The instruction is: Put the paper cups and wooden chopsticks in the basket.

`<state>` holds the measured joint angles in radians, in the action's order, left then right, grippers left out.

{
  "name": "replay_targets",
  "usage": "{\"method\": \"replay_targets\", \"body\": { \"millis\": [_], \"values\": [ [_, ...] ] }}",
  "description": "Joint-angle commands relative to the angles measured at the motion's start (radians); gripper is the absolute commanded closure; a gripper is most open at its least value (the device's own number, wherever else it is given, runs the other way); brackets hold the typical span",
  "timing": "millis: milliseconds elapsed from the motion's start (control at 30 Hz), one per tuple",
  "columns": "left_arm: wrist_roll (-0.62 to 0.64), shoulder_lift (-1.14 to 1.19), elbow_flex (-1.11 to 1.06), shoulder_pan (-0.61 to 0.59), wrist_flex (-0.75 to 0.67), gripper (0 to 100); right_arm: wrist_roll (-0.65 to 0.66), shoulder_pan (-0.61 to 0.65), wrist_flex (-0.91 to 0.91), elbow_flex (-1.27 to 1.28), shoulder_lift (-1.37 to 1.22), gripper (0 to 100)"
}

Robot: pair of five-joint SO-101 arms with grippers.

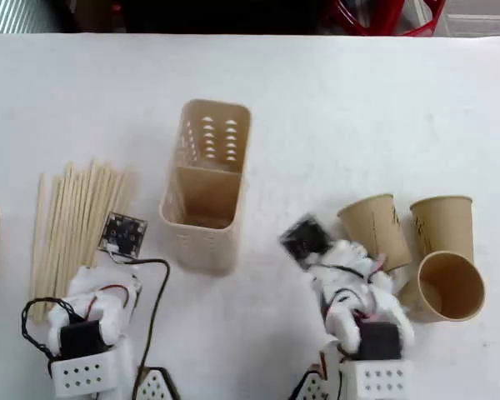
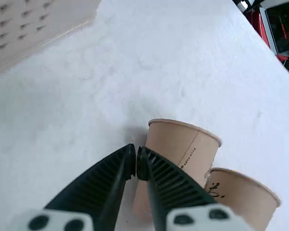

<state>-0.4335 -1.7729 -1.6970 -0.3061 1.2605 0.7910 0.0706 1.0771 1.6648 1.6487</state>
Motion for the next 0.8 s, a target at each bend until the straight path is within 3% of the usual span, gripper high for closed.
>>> {"method": "replay_targets", "body": {
  "millis": [0, 300, 600, 767],
  "values": [
    [-0.006, -0.007, 0.002, -0.005, 0.005, 90, 0.008, -0.007, -0.036, 0.031, 0.013, 97.8],
    [-0.006, -0.007, 0.002, -0.005, 0.005, 90, 0.008, -0.013, -0.031, -0.063, 0.013, 97.8],
    [-0.006, -0.007, 0.002, -0.005, 0.005, 90, -0.066, -0.027, 0.153, -0.644, -0.019, 97.8],
    [-0.006, -0.007, 0.002, -0.005, 0.005, 90, -0.069, -0.071, 0.291, -0.973, -0.257, 97.7]
  ]
}}
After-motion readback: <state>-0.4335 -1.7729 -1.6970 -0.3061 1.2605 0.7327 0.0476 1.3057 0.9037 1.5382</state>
